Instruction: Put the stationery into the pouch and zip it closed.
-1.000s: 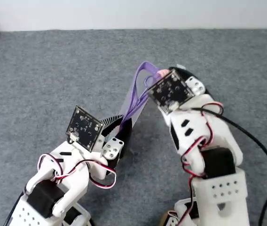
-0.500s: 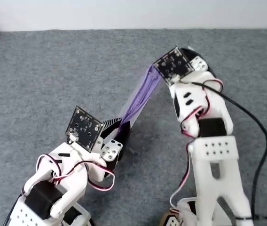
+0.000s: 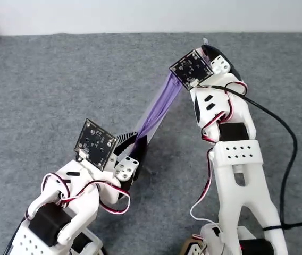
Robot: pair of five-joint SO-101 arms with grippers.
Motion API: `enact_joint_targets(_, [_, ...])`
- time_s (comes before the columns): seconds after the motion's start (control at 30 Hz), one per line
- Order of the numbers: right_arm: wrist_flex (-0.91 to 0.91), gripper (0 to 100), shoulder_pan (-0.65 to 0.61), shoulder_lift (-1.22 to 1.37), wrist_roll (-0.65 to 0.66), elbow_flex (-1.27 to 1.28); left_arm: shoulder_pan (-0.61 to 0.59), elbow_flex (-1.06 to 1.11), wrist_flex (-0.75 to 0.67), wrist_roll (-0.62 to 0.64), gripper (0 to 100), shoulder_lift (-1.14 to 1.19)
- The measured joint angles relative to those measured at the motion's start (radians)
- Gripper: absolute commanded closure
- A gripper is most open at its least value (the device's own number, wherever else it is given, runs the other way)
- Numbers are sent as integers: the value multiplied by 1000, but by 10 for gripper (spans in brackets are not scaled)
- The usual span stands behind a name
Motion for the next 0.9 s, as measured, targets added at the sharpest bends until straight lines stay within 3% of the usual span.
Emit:
enact_joint_targets(0.17, [0, 991, 0, 0, 0, 0, 0, 0, 0, 0, 963, 2])
enact_joint_targets(0.3, [-3, 991, 9, 3, 0, -2, -2, 2, 2, 12, 837, -3])
enact_joint_targets(0.4, [41, 991, 87, 5, -3, 2, -29, 3, 5, 117, 768, -5])
enact_joint_targets(0.53, [180, 991, 91, -64, -25, 0, -81, 3, 5, 204, 764, -2])
enact_joint_targets(0.9, [503, 990, 132, -103, -91, 0, -253, 3, 5, 216, 764, -2])
